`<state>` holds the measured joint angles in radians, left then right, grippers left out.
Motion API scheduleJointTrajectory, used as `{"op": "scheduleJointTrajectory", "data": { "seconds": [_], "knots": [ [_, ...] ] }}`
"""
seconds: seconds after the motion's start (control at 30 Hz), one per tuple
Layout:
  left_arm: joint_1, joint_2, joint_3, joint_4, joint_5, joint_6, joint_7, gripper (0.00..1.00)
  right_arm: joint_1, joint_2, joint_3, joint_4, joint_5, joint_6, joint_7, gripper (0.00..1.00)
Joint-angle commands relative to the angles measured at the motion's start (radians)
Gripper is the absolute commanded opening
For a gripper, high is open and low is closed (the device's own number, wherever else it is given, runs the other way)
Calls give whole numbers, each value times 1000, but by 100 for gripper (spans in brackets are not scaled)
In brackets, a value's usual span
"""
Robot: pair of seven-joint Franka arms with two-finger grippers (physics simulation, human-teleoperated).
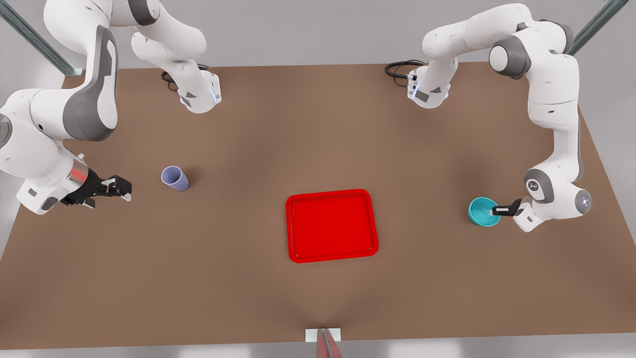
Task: Place the bowl on the tray with the left arm and the cup on the tray with the right arm
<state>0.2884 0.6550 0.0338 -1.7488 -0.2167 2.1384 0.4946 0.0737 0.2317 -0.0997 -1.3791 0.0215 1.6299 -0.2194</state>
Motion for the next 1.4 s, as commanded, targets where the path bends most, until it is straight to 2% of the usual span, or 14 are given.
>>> {"op": "scheduleJointTrajectory", "data": {
  "seconds": [0.0,0.13,0.3,0.4,0.57,0.87,0.9,0.93,1.1,1.13,1.2,1.23,1.3,1.37],
  "knots": [
    [0,0,0,0,-1,0,-1,21,0,0,0,0,0,1,0,100],
    [-2,-6,-3,0,-4,-2,-2,21,0,0,0,0,0,-1,0,100],
    [-29,-29,-3,2,-144,-23,-4,21,-2,0,0,0,0,-1,0,100],
    [-259,-83,0,55,-171,-40,-102,21,-2,0,0,0,0,1,0,100],
    [-663,-55,-5,155,-187,-32,-731,21,-2,0,0,0,0,-1,0,100],
    [-778,49,-8,156,-225,83,-844,21,-2,0,0,-1,0,-2,0,100],
    [-778,52,-8,156,-222,83,-841,34,-2,0,0,-2,0,-4,0,100],
    [-782,57,-6,156,-216,84,-834,100,-2,0,0,-2,0,-2,0,100],
    [-785,37,5,178,-142,71,-824,100,-2,0,0,-2,0,-4,0,100],
    [-779,8,44,219,-41,0,-818,100,-3,0,0,-2,0,-2,0,100],
    [-769,-104,228,367,43,-394,-573,100,-3,0,0,-2,0,-4,0,100],
    [-758,-178,268,370,117,-480,-440,100,-3,0,-3,-2,0,-4,0,100],
    [-647,-313,173,370,312,-603,-338,100,-3,0,-2,-2,0,-4,0,100],
    [-575,-396,95,359,323,-689,-340,100,-3,0,-3,0,0,-2,0,100]
  ]
}}
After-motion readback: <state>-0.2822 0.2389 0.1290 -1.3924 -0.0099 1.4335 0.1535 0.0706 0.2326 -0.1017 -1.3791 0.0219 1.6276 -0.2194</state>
